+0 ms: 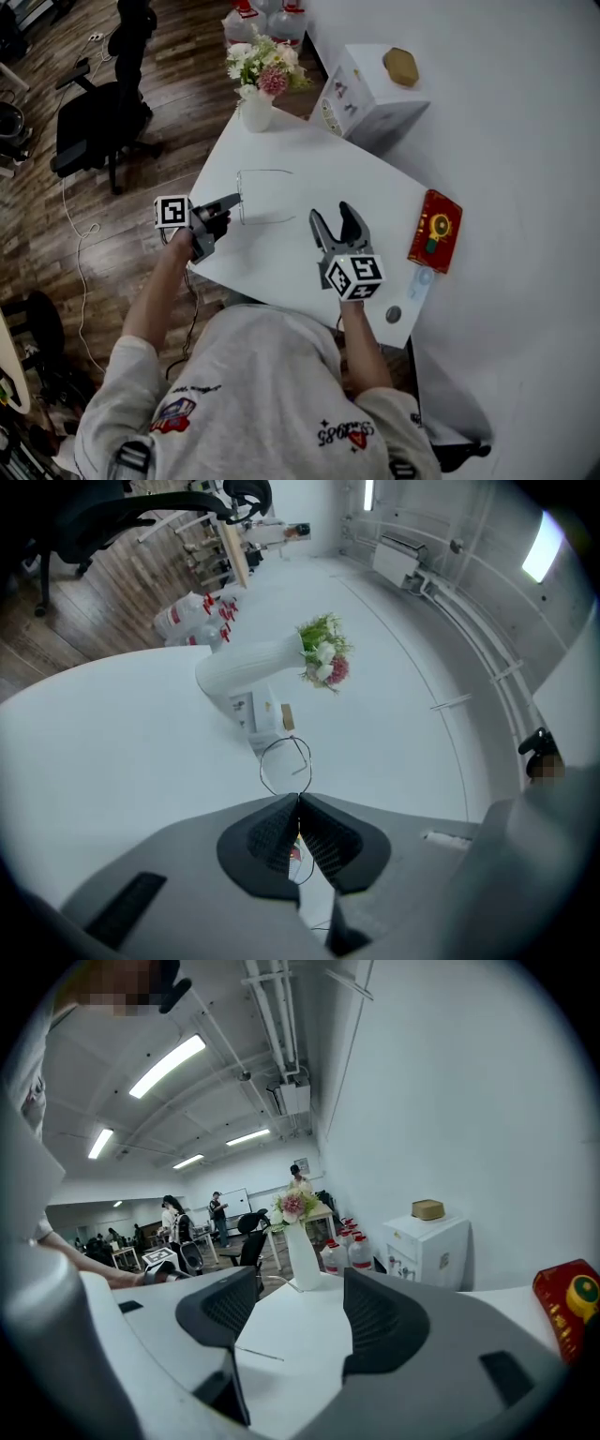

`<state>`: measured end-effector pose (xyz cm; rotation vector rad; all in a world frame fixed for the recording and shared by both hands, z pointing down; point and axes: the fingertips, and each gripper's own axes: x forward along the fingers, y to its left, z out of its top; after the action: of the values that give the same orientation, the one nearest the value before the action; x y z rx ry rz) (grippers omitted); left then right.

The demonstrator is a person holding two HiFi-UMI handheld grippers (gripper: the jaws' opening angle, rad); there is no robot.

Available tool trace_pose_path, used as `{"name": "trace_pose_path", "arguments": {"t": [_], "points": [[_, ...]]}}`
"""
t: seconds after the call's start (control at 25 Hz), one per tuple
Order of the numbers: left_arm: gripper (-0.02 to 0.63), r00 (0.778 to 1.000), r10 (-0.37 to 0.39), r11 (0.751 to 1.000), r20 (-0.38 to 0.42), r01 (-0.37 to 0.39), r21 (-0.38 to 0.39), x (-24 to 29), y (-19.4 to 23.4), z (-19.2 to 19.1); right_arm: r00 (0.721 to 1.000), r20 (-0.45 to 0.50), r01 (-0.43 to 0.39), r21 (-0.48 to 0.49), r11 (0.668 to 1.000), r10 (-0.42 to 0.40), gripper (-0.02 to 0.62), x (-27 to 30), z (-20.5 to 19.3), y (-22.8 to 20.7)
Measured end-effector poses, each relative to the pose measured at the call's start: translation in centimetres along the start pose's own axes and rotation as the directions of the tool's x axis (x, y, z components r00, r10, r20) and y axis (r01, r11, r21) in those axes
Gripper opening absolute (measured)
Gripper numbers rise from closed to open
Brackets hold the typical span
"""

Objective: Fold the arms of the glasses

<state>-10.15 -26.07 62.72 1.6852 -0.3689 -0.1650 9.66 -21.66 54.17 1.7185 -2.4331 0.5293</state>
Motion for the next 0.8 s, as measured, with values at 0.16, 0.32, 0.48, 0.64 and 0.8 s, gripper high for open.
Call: {"name": "trace_pose_path", "arguments": {"t": [0.16, 0.32, 0.48, 0.64, 0.8], "points": [[0.006, 1.000, -0.021, 1.000, -0.004, 0.021, 0.018, -0.7, -1.4, -1.6, 0.997, -0.005, -0.081, 0.011, 0.997, 0.081, 0.267, -0.2, 0.9, 0.2], [0.006, 0.999, -0.042, 0.999, 0.004, 0.042, -0.010, -1.6, -2.7, -3.3, 0.983, -0.054, -0.179, -0.024, 0.984, 0.177, 0.250, 0.0, 1.2, 1.4], [0.006, 0.999, -0.048, 0.999, 0.004, 0.048, -0.022, -2.5, -3.4, -4.6, 0.956, -0.129, -0.271, -0.064, 0.960, 0.262, 0.233, 0.7, 0.8, 2.9], [0.006, 0.998, -0.059, 0.998, -0.019, 0.058, -0.018, -3.0, -3.8, -5.9, 0.911, -0.207, -0.373, -0.047, 0.927, 0.356, 0.195, 1.8, -0.5, 3.9], [0.006, 0.996, -0.075, 0.997, -0.041, 0.074, -0.016, -3.2, -4.3, -6.7, 0.867, -0.253, -0.440, 0.017, 0.898, 0.430, 0.175, 2.6, -1.5, 4.3]]}}
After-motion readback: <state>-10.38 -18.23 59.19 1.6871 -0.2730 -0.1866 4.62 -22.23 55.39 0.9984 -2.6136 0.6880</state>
